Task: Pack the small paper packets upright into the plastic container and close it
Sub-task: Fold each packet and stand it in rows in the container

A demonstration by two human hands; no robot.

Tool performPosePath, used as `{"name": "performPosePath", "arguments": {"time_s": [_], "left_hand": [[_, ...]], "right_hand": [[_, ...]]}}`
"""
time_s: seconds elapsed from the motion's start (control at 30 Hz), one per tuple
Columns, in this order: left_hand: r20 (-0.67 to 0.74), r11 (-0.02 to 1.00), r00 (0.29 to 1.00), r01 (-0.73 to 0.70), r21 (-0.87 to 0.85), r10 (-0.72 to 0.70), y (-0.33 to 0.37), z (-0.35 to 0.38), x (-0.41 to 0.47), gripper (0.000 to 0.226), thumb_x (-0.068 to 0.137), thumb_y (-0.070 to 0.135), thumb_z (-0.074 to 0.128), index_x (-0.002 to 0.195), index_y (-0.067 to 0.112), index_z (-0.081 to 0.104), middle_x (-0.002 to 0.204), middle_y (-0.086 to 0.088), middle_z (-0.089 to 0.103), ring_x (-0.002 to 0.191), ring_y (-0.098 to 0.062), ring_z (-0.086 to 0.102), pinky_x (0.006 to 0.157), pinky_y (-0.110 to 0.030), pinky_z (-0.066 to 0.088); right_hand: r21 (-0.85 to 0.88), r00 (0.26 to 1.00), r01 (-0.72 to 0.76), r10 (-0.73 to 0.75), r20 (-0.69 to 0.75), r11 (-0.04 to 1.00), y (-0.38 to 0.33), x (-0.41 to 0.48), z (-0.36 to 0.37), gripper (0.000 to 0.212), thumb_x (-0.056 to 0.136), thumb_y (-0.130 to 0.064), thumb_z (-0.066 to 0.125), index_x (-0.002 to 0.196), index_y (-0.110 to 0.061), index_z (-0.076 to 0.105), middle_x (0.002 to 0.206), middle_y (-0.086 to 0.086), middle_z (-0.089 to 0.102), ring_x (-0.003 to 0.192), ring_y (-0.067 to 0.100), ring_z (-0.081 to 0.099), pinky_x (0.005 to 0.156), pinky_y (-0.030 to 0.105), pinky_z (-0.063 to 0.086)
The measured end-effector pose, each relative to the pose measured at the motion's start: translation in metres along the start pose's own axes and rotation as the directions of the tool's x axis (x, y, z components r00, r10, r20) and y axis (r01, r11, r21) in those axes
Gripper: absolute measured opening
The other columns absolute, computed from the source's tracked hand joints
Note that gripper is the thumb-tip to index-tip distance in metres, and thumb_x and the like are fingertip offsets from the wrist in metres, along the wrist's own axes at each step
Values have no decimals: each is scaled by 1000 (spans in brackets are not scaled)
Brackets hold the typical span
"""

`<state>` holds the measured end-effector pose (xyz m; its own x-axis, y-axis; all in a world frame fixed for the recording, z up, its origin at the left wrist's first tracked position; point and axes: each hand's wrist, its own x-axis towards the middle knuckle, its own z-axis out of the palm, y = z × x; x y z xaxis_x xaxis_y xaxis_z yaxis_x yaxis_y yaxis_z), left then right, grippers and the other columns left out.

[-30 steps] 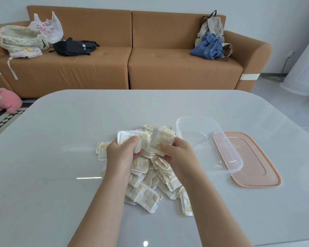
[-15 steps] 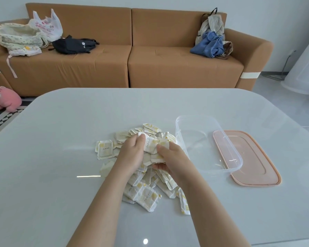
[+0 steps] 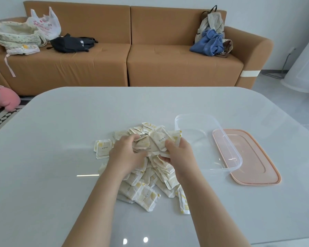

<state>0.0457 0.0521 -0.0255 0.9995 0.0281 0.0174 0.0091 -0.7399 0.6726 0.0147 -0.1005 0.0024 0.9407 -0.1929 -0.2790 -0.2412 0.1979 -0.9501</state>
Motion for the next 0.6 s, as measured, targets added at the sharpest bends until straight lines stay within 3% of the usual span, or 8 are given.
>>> {"name": "performPosePath", "arguments": {"time_s": [0.07,0.17,0.3,0.4,0.5,0.6], "left_hand": [[30,997,999,-44,68,42,0,8,-3,51,80,35,68,129,37,55,131,14,53,125,-10,47,109,-42,30],[-130,995,987,-94,-17,91,-4,14,-1,29,84,25,66,113,33,67,115,15,61,113,-9,56,105,-45,34],[-237,984,967,-126,-125,94,-6,11,2,8,87,24,64,87,25,72,85,16,65,84,-12,63,88,-49,47],[-282,973,959,-90,-215,27,5,4,0,25,85,28,64,64,18,57,61,10,55,63,-12,52,63,-31,43],[-275,926,954,6,-378,-118,12,-8,2,27,79,24,67,70,3,52,58,3,44,56,-16,40,53,-29,34],[-190,833,965,50,-551,-183,14,-19,0,20,74,22,67,80,5,57,67,-6,57,62,-23,56,61,-38,52]], "right_hand": [[26,999,28,-27,-22,999,-1,-1,0,17,96,-4,43,105,-2,58,90,11,65,67,15,66,56,24,55],[72,1000,18,-17,-21,997,-1,-1,1,18,97,-4,42,107,-4,58,101,15,68,75,22,69,62,29,59],[89,1000,7,-6,-18,996,-2,0,2,19,97,-4,43,110,-4,57,106,17,68,82,27,71,69,34,61],[87,1000,20,-19,-16,996,-3,3,2,21,96,-3,44,110,-3,58,107,17,68,89,29,71,69,33,61],[41,999,43,-43,-3,998,-3,3,3,21,93,-3,45,106,-4,62,101,16,70,80,22,70,75,36,60],[72,997,53,-56,44,996,-4,1,5,21,93,-4,46,104,-3,64,92,13,70,79,22,66,82,41,55]]}}
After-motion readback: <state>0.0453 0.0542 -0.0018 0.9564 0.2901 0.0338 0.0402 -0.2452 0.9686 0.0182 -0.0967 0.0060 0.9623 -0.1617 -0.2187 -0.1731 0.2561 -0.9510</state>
